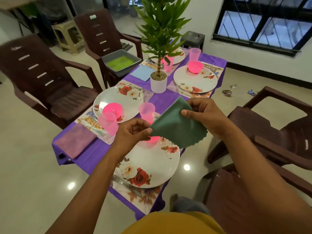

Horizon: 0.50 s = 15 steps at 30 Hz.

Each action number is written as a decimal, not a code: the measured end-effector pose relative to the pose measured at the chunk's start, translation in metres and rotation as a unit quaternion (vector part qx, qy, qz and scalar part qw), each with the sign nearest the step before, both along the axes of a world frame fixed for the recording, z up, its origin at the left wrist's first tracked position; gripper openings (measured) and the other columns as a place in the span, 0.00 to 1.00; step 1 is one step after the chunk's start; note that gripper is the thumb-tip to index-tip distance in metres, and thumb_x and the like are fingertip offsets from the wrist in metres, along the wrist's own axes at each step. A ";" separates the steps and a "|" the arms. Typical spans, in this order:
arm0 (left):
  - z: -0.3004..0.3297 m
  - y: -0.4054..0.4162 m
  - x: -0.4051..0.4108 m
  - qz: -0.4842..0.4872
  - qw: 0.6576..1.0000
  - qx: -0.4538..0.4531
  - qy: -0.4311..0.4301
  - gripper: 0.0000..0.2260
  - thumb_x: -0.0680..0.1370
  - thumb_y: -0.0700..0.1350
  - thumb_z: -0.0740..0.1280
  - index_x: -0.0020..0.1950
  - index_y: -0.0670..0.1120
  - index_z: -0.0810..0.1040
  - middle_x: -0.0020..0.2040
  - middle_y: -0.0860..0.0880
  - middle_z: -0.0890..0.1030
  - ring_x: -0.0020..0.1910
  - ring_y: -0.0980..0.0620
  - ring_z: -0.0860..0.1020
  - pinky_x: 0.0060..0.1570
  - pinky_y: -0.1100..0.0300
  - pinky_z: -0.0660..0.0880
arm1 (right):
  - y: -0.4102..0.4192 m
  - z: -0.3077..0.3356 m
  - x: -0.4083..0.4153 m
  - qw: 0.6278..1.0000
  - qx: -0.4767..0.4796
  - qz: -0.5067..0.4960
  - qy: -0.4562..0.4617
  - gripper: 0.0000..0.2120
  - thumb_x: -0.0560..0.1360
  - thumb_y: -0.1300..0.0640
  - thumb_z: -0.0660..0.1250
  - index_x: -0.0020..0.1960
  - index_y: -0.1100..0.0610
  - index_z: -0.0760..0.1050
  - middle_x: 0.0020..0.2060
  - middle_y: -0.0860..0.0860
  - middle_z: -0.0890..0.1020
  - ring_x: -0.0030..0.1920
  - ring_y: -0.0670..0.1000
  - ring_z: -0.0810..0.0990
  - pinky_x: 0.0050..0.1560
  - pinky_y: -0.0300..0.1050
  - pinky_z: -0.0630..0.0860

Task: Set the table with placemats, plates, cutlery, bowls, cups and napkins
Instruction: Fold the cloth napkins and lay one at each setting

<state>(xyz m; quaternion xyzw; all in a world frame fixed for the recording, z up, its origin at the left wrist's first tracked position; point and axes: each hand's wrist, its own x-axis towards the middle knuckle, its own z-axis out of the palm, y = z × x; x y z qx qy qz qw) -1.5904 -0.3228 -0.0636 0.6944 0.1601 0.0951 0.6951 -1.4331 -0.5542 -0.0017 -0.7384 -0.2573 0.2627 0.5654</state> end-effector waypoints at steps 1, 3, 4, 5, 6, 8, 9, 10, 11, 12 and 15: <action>0.000 0.001 0.001 0.007 1.000 -0.004 -0.002 0.11 0.74 0.38 0.77 0.54 0.38 0.83 0.49 0.40 0.87 0.49 0.37 0.86 0.52 0.45 0.85 | 0.003 -0.001 0.005 1.000 0.009 0.010 0.009 0.13 0.75 0.51 0.72 0.58 0.54 0.83 0.52 0.50 0.87 0.53 0.54 0.86 0.58 0.56 0.81; 0.000 0.002 0.006 0.028 1.000 0.008 -0.004 0.09 0.72 0.38 0.78 0.51 0.40 0.84 0.47 0.40 0.88 0.47 0.37 0.86 0.52 0.46 0.85 | 0.011 -0.007 0.020 0.999 0.025 0.032 0.024 0.13 0.74 0.52 0.73 0.57 0.54 0.82 0.52 0.51 0.87 0.54 0.55 0.86 0.59 0.57 0.80; -0.001 0.004 0.009 0.039 0.999 0.021 -0.005 0.08 0.73 0.36 0.78 0.51 0.40 0.85 0.46 0.41 0.88 0.46 0.38 0.87 0.52 0.47 0.85 | 0.013 -0.011 0.028 0.998 0.034 0.040 0.033 0.11 0.75 0.55 0.73 0.57 0.54 0.82 0.51 0.51 0.87 0.54 0.55 0.85 0.59 0.56 0.80; -0.002 0.005 0.014 0.053 0.998 0.030 -0.007 0.07 0.73 0.34 0.77 0.50 0.39 0.85 0.45 0.41 0.88 0.45 0.39 0.87 0.51 0.49 0.85 | 0.017 -0.014 0.039 0.997 0.041 0.050 0.045 0.10 0.76 0.59 0.73 0.57 0.54 0.81 0.51 0.51 0.87 0.54 0.55 0.85 0.59 0.55 0.80; -0.001 0.006 0.019 0.067 0.997 0.039 -0.011 0.07 0.73 0.33 0.77 0.50 0.39 0.85 0.44 0.41 0.88 0.44 0.40 0.87 0.50 0.51 0.85 | 0.020 -0.018 0.049 0.996 0.046 0.061 0.055 0.12 0.77 0.63 0.72 0.58 0.54 0.79 0.52 0.53 0.87 0.55 0.56 0.85 0.59 0.54 0.81; 0.000 0.008 0.031 0.094 0.994 0.061 -0.017 0.08 0.73 0.32 0.77 0.50 0.37 0.85 0.43 0.42 0.88 0.42 0.44 0.87 0.48 0.55 0.84 | 0.028 -0.028 0.069 0.993 0.049 0.094 0.051 0.17 0.78 0.68 0.70 0.63 0.53 0.76 0.52 0.56 0.86 0.56 0.58 0.85 0.57 0.55 0.81; 0.001 0.009 0.036 0.104 0.992 0.075 -0.016 0.08 0.73 0.32 0.77 0.50 0.37 0.85 0.43 0.43 0.88 0.42 0.45 0.87 0.47 0.57 0.84 | 0.032 -0.033 0.076 0.992 0.044 0.110 0.035 0.20 0.78 0.71 0.69 0.64 0.52 0.76 0.53 0.55 0.86 0.56 0.57 0.84 0.56 0.54 0.81; 0.003 0.010 0.042 0.123 0.989 0.087 -0.012 0.08 0.73 0.32 0.78 0.50 0.38 0.86 0.43 0.44 0.88 0.41 0.47 0.87 0.46 0.60 0.83 | 0.038 -0.039 0.087 0.991 0.032 0.127 0.005 0.22 0.78 0.72 0.68 0.65 0.51 0.76 0.53 0.51 0.85 0.56 0.53 0.83 0.55 0.51 0.81; 0.005 0.010 0.048 0.141 0.985 0.101 -0.007 0.08 0.73 0.33 0.78 0.50 0.39 0.86 0.43 0.45 0.88 0.41 0.49 0.87 0.45 0.62 0.82 | 0.043 -0.046 0.095 0.990 0.023 0.137 -0.032 0.24 0.77 0.74 0.67 0.64 0.50 0.77 0.55 0.47 0.84 0.56 0.48 0.82 0.54 0.47 0.80; 0.007 0.009 0.056 0.163 0.980 0.117 -0.002 0.08 0.73 0.33 0.78 0.50 0.40 0.86 0.43 0.47 0.88 0.41 0.51 0.86 0.44 0.64 0.82 | 0.049 -0.050 0.104 0.986 0.020 0.152 -0.066 0.25 0.77 0.75 0.66 0.63 0.49 0.79 0.56 0.45 0.82 0.56 0.44 0.81 0.53 0.42 0.80; 0.010 0.007 0.072 0.214 0.965 0.150 0.021 0.08 0.72 0.34 0.79 0.49 0.43 0.87 0.42 0.49 0.88 0.40 0.54 0.84 0.42 0.64 0.81 | 0.059 -0.063 0.130 0.979 0.059 0.177 -0.081 0.21 0.76 0.74 0.67 0.58 0.51 0.82 0.55 0.50 0.84 0.57 0.49 0.82 0.53 0.43 0.79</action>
